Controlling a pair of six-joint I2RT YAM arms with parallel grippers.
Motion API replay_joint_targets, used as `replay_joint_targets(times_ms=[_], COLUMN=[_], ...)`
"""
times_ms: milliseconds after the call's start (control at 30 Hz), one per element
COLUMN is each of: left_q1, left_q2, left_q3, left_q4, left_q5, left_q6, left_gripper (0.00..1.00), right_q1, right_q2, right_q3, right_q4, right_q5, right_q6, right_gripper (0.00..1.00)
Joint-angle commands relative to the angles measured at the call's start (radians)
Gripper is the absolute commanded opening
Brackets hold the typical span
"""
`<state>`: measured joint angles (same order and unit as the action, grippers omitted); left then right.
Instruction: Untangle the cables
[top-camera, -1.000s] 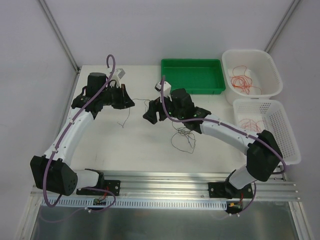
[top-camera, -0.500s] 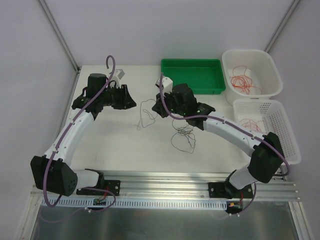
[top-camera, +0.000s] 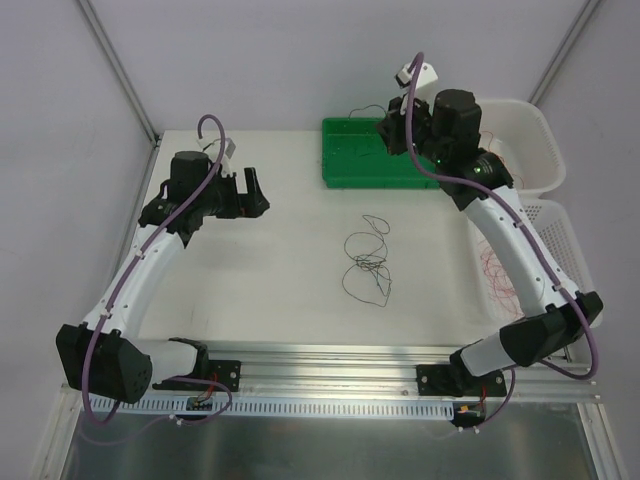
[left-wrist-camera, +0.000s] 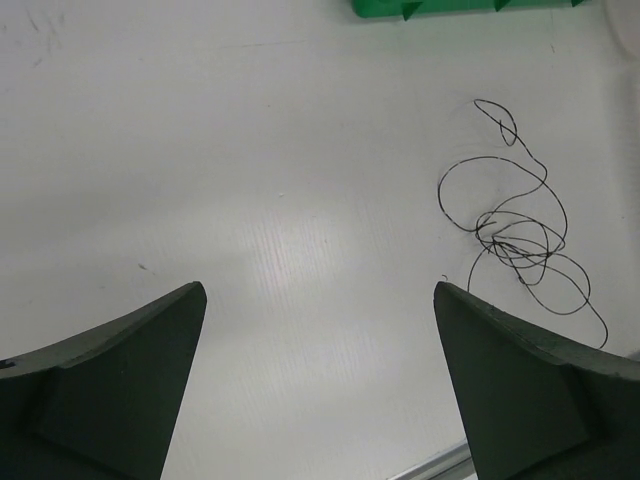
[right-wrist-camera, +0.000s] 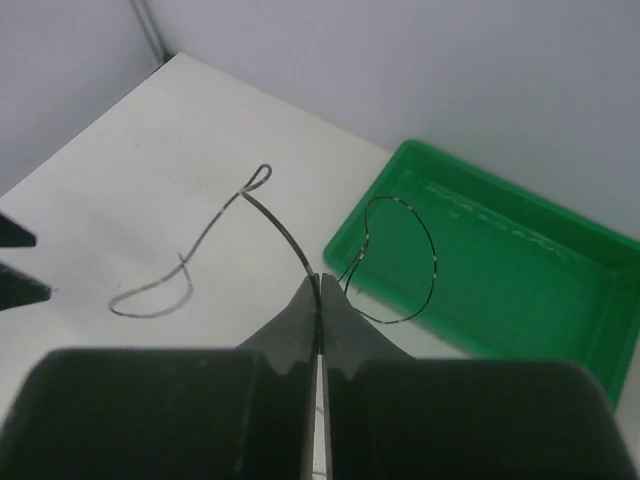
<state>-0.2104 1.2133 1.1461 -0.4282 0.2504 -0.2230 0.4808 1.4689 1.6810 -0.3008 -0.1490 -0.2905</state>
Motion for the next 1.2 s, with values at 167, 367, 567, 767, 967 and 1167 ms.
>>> replay_joint_targets(times_ms=[167,367,567,767,967,1167], left_q1=[-0.009,-0.009,-0.007,-0.007,-0.007,-0.007], left_q2=[0.008,0.035,0.052,0.075,0.065,0.064], left_q3=[-0.008,-0.006,-0.006,-0.003,0.0,0.003], left_q4=[0.023,0.023,0.023,0.022,0.02,0.022], left_q5=[-0.03,0.003,0.012,0.058,0.073,0.118], left_q6=[0.008,0.002,0.001,-0.007,-0.006,-0.006], left_gripper=[0.99,0.99,0.99,0.99,0.99,0.99], right_q1=[-0.145,-0.218,-0.26,-0.288,-0.286,-0.246], right_q2=[0.18,0.361,0.603,0.784,0.708,0.432], right_q3=[0.155,0.2,0.284,0.425,0.355,0.163], right_q4=[0.048,0.132,0.183,0.134,0.081,0.077], right_q5=[-0.02,-0.037,0.022,0.066,0.032,0.009], right_q6=[-0.085,-0.075,-0.036,0.008,0.028,0.094], right_gripper=[0.01,0.01,0.02,0.49,0.77,0.85])
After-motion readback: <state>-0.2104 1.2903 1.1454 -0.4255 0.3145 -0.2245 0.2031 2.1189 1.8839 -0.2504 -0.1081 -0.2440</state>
